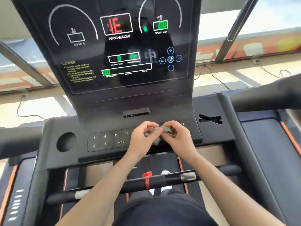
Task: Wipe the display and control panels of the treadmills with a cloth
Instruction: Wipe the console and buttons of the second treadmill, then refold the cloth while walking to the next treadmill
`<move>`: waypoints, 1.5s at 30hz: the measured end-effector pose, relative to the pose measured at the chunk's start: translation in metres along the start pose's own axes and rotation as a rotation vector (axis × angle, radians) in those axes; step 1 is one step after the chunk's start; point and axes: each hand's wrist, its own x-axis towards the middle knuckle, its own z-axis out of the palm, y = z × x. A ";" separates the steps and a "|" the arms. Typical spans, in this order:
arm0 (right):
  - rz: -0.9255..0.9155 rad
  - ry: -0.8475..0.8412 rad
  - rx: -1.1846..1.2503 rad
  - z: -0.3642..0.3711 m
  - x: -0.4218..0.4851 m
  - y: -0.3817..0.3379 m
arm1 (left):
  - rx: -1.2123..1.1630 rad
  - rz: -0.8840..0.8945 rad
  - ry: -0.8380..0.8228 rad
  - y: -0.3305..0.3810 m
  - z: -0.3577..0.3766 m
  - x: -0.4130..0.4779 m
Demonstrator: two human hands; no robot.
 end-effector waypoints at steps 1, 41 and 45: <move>0.030 0.034 0.006 -0.002 -0.005 -0.001 | 0.000 0.007 -0.058 -0.001 -0.001 -0.004; 0.738 1.150 0.368 -0.037 -0.597 0.055 | 0.393 0.364 -1.530 -0.056 0.246 -0.378; 0.721 1.191 0.397 -0.036 -0.683 0.061 | 0.439 0.346 -1.663 -0.070 0.279 -0.461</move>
